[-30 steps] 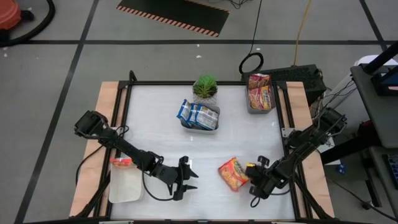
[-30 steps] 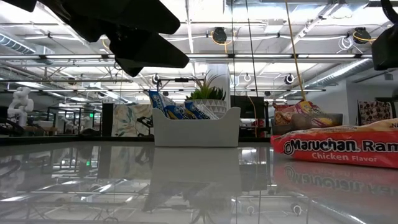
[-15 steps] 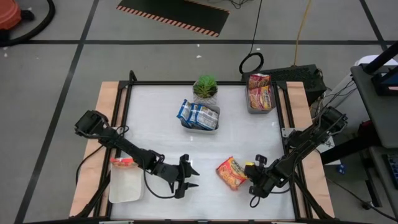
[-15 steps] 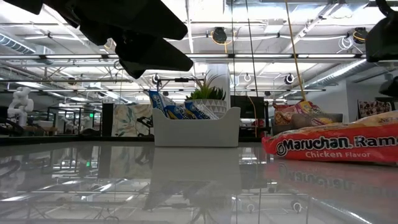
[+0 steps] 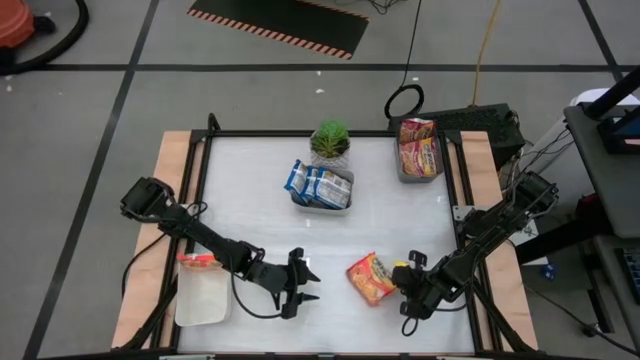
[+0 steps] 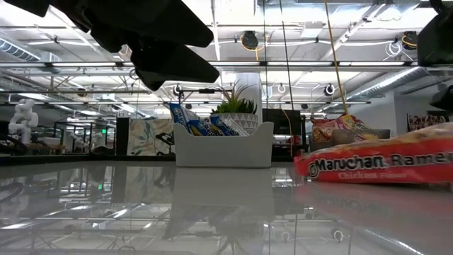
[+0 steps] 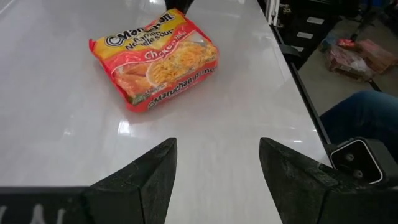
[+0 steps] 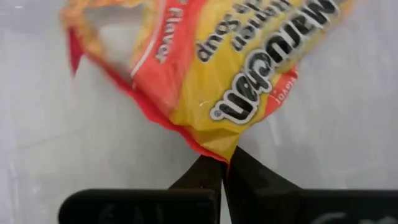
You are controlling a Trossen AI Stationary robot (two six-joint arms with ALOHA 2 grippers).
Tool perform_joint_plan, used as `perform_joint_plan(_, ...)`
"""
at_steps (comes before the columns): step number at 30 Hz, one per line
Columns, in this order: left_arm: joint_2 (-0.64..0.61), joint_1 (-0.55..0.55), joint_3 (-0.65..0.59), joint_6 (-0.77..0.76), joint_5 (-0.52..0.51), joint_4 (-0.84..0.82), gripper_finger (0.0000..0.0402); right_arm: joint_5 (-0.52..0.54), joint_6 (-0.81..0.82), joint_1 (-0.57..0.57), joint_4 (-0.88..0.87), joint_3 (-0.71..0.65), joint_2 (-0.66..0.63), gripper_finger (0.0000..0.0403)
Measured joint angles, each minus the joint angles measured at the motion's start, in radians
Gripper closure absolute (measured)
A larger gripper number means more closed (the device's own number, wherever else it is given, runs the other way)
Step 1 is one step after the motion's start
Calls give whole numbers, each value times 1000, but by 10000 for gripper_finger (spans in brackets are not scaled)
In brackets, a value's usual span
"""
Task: Sort Maruchan noodles
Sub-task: Put the orange noodle pack into the white bin
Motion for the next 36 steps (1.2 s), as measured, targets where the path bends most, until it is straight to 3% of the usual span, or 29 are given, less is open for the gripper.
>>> perform_joint_plan(5, 0, 0, 0, -11, 0, 0, 169, 5, -68, 0, 90, 2, -1, 369)
perform_joint_plan(14, 0, -1, 0, -18, 0, 0, 169, 57, -61, -2, 82, 2, -1, 279)
perform_joint_plan(24, 0, -1, 0, -17, 1, 8, 169, 47, -78, -46, 176, 2, 41, 248)
perform_joint_plan(30, 0, -1, 0, -17, 1, 16, 169, 26, -85, -90, 202, 2, 64, 278)
perform_joint_plan(36, 0, 0, 0, -15, 1, 16, 169, 27, -170, -107, 201, 2, 66, 383)
